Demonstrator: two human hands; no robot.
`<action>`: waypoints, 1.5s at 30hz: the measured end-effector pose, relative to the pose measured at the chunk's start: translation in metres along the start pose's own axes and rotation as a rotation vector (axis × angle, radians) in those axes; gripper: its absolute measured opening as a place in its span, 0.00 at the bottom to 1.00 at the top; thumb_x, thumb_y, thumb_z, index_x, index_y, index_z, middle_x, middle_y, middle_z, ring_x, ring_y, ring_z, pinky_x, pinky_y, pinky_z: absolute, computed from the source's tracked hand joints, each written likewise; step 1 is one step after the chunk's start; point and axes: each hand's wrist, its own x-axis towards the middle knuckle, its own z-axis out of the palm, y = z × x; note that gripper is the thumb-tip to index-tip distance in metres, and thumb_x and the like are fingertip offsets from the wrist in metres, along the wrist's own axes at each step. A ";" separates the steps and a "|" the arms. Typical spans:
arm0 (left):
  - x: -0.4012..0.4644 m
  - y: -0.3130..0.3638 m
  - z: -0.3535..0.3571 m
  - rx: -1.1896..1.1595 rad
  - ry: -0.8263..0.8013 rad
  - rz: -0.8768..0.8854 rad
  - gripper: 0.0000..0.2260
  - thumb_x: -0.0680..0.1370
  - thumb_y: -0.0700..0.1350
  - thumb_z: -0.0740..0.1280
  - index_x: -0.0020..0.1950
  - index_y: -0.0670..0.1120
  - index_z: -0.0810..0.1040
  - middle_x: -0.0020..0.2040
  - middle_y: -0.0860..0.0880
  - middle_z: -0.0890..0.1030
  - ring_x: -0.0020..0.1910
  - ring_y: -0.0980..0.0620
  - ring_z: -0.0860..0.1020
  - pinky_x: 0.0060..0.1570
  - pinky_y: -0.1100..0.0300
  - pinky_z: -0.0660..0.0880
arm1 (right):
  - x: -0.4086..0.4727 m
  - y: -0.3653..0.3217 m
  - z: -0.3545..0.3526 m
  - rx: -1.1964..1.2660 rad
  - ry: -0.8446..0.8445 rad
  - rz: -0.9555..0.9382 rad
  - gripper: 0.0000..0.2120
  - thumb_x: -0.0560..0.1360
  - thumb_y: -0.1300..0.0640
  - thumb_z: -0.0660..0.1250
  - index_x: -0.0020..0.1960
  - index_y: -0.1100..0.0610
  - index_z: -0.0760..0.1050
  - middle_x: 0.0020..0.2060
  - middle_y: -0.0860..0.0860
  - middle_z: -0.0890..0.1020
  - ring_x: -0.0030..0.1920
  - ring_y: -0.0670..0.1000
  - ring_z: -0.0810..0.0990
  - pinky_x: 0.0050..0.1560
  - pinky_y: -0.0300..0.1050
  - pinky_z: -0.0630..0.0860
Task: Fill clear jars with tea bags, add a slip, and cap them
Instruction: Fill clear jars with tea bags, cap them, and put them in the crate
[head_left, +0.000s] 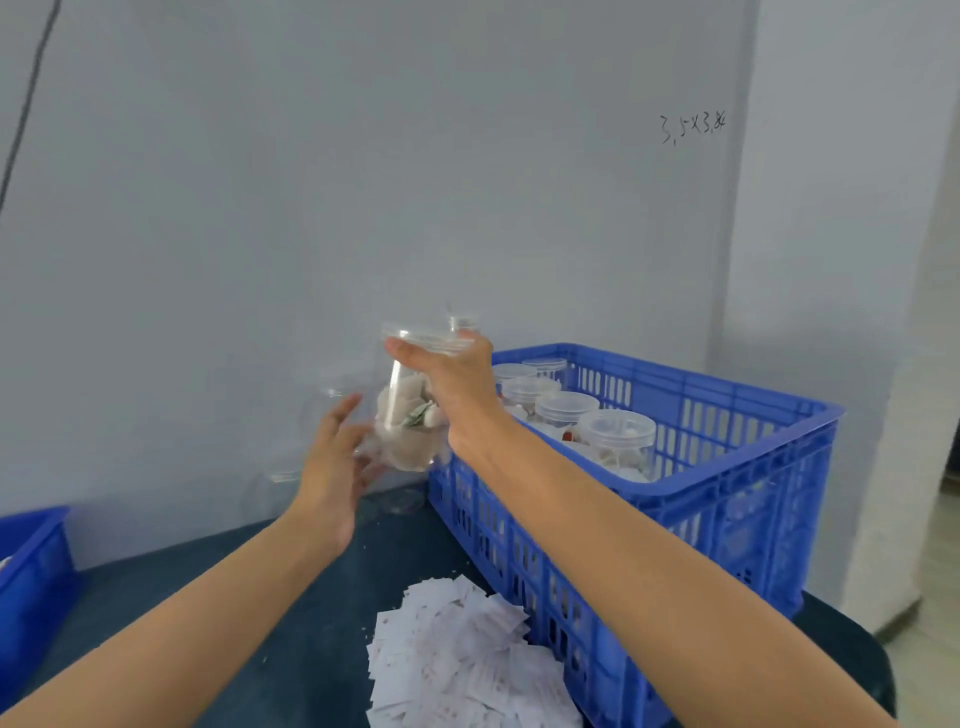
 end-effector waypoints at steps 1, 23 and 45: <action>0.002 0.003 0.007 0.088 -0.008 0.087 0.17 0.80 0.36 0.59 0.63 0.55 0.74 0.55 0.49 0.80 0.52 0.52 0.79 0.53 0.60 0.74 | 0.002 -0.004 -0.007 -0.017 0.011 -0.009 0.35 0.64 0.58 0.80 0.66 0.62 0.68 0.58 0.59 0.78 0.58 0.57 0.79 0.61 0.54 0.76; -0.030 -0.007 0.185 0.349 -0.645 0.130 0.35 0.79 0.30 0.57 0.76 0.63 0.55 0.58 0.48 0.75 0.61 0.44 0.77 0.59 0.54 0.75 | 0.006 -0.081 -0.205 -0.485 0.093 -0.139 0.26 0.66 0.57 0.78 0.58 0.55 0.70 0.48 0.45 0.78 0.43 0.39 0.79 0.35 0.35 0.73; -0.018 -0.028 0.196 0.702 -0.613 0.078 0.15 0.75 0.32 0.54 0.51 0.51 0.72 0.50 0.46 0.77 0.42 0.47 0.80 0.54 0.45 0.79 | -0.005 -0.067 -0.234 -1.010 -0.122 0.291 0.30 0.64 0.57 0.80 0.60 0.66 0.72 0.49 0.61 0.76 0.48 0.56 0.76 0.51 0.51 0.75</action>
